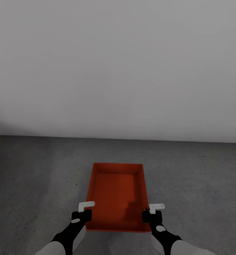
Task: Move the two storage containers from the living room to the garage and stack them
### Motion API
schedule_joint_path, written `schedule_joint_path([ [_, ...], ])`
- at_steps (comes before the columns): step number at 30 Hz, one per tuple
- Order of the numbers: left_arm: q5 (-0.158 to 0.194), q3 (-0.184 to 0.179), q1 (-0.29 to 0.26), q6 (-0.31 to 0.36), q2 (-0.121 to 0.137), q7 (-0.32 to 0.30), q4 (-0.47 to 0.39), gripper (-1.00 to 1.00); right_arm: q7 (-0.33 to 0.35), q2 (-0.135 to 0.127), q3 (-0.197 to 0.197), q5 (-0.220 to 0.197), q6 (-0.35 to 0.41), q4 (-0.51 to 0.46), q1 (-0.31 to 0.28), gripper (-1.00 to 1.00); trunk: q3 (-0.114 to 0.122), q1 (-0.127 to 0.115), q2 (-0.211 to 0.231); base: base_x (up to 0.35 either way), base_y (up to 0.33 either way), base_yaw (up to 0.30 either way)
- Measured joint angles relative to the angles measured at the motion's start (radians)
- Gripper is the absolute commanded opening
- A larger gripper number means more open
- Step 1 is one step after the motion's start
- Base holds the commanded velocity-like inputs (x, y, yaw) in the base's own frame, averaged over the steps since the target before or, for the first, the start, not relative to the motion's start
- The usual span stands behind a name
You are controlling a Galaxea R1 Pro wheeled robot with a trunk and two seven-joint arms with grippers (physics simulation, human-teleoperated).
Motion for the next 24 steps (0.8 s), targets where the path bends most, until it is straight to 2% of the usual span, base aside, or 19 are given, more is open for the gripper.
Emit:
schedule_joint_path([
  [24, 0.000, 0.000, 0.000, 0.000, 0.000, 0.000, 0.000, -1.00, 0.000, 0.000, 0.000, 0.000, -0.001, 0.000, 0.000, -1.00, -0.075, 0.092, -0.168, 0.000, 0.000, 0.000],
])
